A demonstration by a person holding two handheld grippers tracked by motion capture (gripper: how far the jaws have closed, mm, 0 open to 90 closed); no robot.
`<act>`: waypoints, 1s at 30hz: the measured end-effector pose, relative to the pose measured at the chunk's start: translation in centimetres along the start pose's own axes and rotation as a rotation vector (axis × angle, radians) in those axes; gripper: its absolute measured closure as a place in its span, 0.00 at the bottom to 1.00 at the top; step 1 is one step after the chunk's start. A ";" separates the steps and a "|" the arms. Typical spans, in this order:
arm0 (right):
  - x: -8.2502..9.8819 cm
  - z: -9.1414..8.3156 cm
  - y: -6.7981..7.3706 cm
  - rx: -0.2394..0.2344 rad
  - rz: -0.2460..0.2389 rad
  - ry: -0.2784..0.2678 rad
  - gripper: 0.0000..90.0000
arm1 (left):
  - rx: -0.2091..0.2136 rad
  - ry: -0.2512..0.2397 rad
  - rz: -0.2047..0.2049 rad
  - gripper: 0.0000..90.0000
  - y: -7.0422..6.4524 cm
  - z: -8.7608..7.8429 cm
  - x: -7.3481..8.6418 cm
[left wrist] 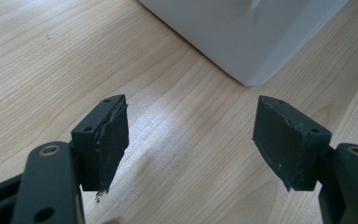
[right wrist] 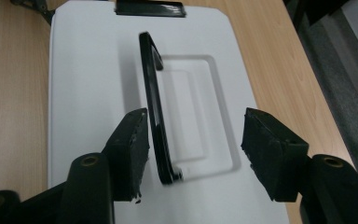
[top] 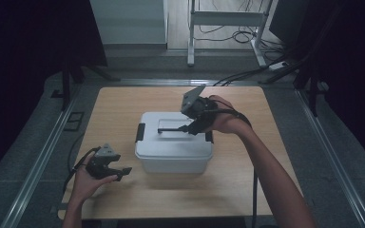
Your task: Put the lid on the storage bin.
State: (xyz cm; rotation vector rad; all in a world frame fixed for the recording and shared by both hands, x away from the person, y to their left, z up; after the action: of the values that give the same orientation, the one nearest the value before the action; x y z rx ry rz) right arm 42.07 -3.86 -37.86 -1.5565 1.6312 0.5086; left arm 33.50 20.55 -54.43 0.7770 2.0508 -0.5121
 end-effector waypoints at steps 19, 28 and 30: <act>6.2 -6.0 -1.4 0.166 0.164 -0.126 0.43 | 0.000 0.006 -0.002 0.30 -0.1 0.1 0.1; 9.5 -7.2 -1.2 0.204 0.228 -0.149 0.43 | -0.005 0.004 0.000 0.30 -0.1 0.2 0.1; 10.1 -7.3 -1.1 0.210 0.241 -0.150 0.43 | -0.005 0.003 -0.002 0.30 -0.1 0.2 0.1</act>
State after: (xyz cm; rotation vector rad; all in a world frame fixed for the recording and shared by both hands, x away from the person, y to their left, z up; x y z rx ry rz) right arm 41.97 -15.94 -41.05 -1.1490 1.7054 0.5484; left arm 33.54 20.41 -54.57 0.7736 2.0553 -0.5068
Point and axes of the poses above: each handheld gripper's, and its own axes: z roughly forward along the jaws, x roughly out of its underside, y roughly to its left, the point moved 9 cm from there along z, roughly forward along the jaws, and after that the axes turned 15 degrees about -y, right-handed, at the moved point
